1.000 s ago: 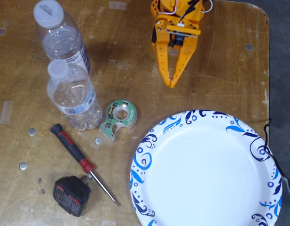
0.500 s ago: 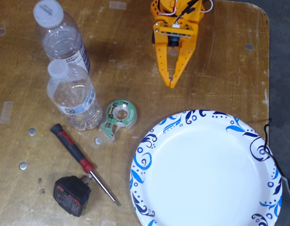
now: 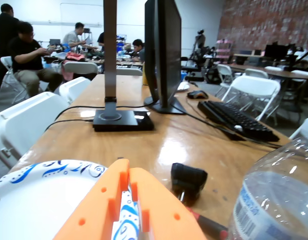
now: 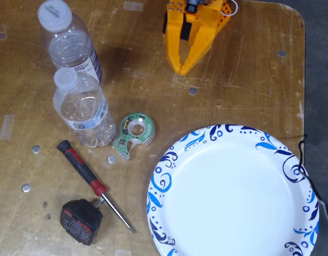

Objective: Move the bottles to the plate

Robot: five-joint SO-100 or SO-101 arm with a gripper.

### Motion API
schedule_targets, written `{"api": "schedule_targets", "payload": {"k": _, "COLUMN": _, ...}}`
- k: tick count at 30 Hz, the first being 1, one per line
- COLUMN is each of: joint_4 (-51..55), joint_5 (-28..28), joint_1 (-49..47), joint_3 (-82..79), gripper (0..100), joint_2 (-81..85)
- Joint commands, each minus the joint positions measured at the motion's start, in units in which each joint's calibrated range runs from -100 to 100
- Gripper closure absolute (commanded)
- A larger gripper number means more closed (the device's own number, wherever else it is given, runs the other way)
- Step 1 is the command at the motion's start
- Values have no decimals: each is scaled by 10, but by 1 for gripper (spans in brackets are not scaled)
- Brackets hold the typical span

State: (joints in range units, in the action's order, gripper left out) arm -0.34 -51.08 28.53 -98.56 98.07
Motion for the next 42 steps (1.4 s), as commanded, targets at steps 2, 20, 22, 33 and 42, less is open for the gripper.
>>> {"api": "schedule_targets", "payload": {"k": 2, "joint_4": -17, "joint_5": 30, "joint_1": 57, "joint_3": -4, "gripper": 99, "joint_2": 7}}
{"api": "schedule_targets", "payload": {"k": 20, "joint_4": -78, "joint_5": -1, "joint_1": 193, "joint_3": 60, "gripper": 97, "joint_2": -10}}
{"api": "schedule_targets", "payload": {"k": 22, "joint_4": -63, "joint_5": -2, "joint_1": 192, "joint_3": 93, "gripper": 91, "joint_2": -38}}
{"api": "schedule_targets", "payload": {"k": 33, "joint_4": -68, "joint_5": -3, "joint_1": 151, "joint_3": 386, "gripper": 61, "joint_2": -398}}
{"api": "schedule_targets", "payload": {"k": 42, "joint_4": -68, "joint_5": -49, "joint_1": 168, "joint_3": 514, "gripper": 59, "joint_2": -598}}
